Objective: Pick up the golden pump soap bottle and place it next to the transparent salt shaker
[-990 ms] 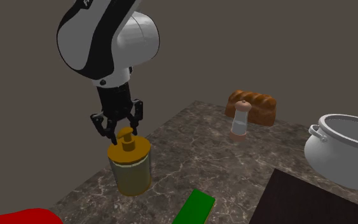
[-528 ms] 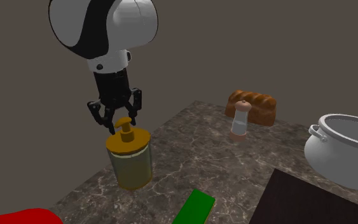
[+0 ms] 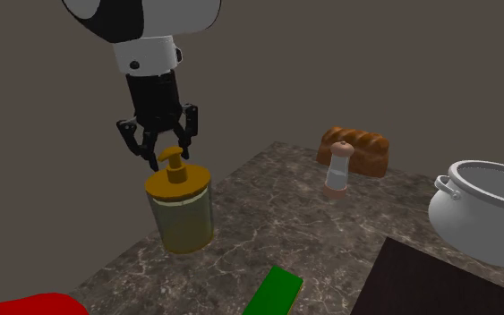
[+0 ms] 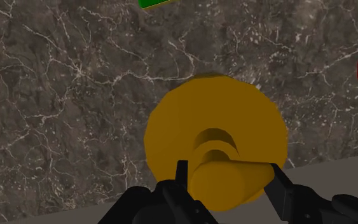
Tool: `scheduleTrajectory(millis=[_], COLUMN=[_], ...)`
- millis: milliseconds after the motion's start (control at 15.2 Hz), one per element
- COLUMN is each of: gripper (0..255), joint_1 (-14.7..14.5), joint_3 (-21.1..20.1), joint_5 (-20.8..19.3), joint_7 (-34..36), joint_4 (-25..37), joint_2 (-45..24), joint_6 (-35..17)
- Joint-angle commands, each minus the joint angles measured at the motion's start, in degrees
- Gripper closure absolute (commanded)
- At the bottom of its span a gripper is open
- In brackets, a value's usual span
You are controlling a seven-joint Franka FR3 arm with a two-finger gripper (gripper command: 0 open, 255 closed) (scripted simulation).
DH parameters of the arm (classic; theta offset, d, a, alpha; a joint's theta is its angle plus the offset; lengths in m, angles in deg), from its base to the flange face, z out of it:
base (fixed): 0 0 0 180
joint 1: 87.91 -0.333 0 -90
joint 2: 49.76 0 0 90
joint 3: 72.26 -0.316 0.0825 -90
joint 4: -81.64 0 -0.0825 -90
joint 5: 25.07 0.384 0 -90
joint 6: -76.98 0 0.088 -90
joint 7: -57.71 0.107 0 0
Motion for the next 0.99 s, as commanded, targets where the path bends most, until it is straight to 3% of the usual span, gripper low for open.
scheduleTrajectory(millis=[0,924], gripper=[255,255], joint_1=[0.05,0.06], joint_3=[0.0,-0.12], joint_5=[0.09,0.56], joint_7=[-0.18,-0.81], joint_4=[0.85,6.97], joint_2=[0.67,4.28], joint_6=[1.48,11.2])
